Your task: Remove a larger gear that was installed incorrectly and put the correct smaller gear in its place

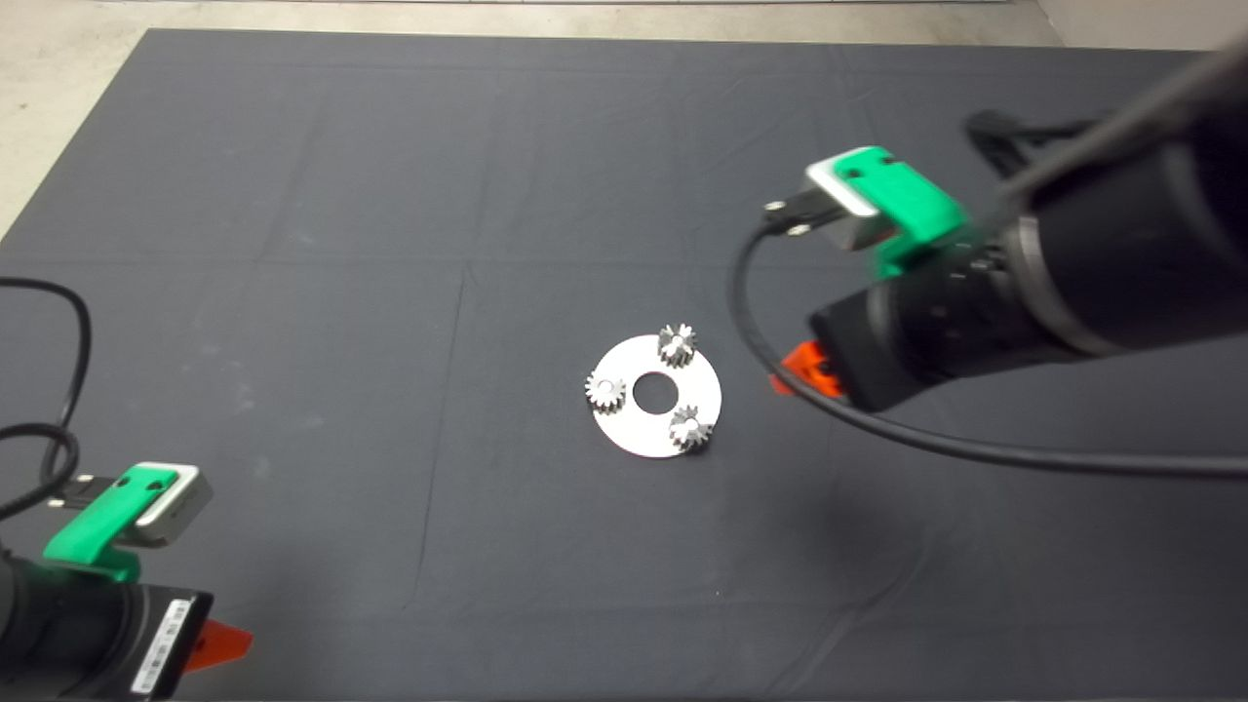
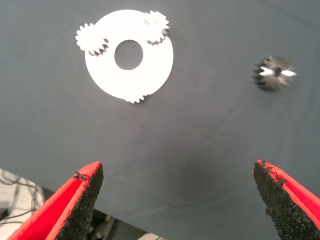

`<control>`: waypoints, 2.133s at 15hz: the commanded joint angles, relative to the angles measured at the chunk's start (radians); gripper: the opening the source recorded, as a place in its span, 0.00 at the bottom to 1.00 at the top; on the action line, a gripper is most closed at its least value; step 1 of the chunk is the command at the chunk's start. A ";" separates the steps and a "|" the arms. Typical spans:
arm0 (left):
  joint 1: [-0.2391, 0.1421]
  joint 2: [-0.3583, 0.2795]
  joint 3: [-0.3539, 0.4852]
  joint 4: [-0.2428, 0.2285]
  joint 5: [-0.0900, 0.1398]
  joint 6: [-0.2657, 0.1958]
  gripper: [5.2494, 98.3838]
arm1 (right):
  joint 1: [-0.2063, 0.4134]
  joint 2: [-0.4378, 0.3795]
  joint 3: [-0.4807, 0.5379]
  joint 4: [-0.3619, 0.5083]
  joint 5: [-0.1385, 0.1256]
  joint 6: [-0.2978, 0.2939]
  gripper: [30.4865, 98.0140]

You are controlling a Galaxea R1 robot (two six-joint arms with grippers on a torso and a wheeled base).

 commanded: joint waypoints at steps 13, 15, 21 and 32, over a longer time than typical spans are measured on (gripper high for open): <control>0.000 -0.207 0.033 0.011 -0.045 -0.061 0.59 | -0.016 -0.460 0.146 0.025 -0.072 -0.122 0.72; 0.002 -0.203 0.033 0.011 -0.048 -0.068 0.59 | -0.048 -0.462 0.144 0.025 -0.070 -0.126 0.72; 0.005 -0.192 0.029 0.008 0.025 -0.061 0.59 | -0.225 -0.452 0.131 0.024 -0.073 -0.148 0.72; 0.005 -0.045 -0.070 -0.123 0.107 0.083 0.59 | -0.342 -0.468 -0.037 0.028 -0.076 -0.185 0.72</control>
